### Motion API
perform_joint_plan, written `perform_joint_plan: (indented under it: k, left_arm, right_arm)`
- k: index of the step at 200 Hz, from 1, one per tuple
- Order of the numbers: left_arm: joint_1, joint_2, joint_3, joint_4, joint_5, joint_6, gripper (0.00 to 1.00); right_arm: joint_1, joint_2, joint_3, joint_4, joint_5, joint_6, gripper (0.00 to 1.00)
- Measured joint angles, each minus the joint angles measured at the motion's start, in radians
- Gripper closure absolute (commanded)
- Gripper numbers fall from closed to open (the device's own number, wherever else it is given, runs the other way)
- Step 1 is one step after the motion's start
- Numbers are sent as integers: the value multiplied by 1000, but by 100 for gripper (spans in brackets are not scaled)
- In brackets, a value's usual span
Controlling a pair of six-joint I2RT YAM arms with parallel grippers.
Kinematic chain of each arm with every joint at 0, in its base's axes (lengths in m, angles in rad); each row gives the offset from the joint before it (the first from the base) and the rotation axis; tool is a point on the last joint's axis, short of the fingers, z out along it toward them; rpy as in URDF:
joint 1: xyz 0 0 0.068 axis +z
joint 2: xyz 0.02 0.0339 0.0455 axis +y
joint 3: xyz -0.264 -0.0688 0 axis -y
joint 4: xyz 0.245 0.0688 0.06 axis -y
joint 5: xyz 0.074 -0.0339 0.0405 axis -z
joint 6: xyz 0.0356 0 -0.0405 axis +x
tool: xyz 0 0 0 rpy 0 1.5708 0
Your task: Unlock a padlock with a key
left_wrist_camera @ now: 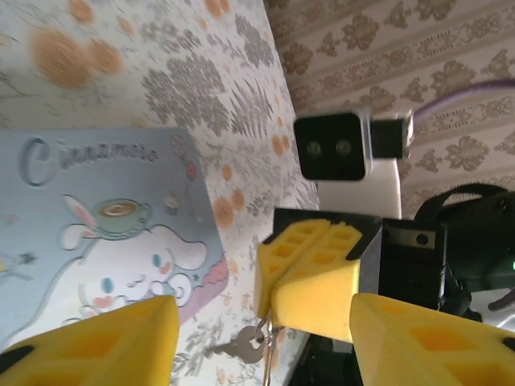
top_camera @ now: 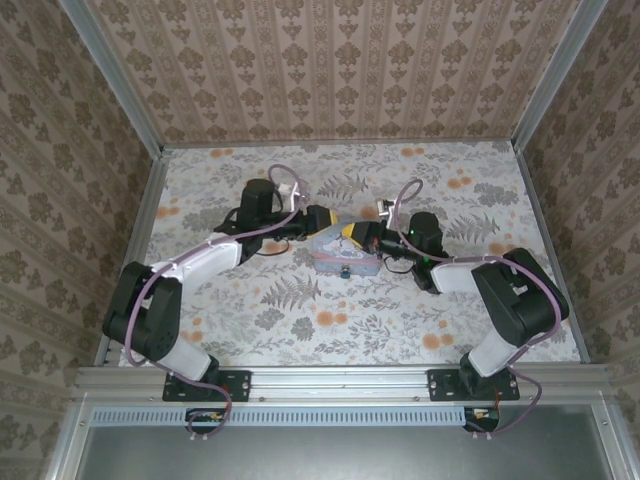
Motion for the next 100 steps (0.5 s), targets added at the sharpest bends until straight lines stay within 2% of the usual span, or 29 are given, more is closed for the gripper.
perform_joint_plan:
  k: [41, 71, 100]
  left_arm:
    - [28, -74, -91, 46, -77, -161, 31]
    - [12, -81, -150, 117, -129, -284, 36]
    - [-45, -80, -171, 173, -175, -367, 42]
  right_arm:
    - [15, -56, -75, -7, 116, -28, 100]
    - [61, -109, -98, -31, 220, -50, 100]
    - [119, -132, -101, -53, 338, -37, 100]
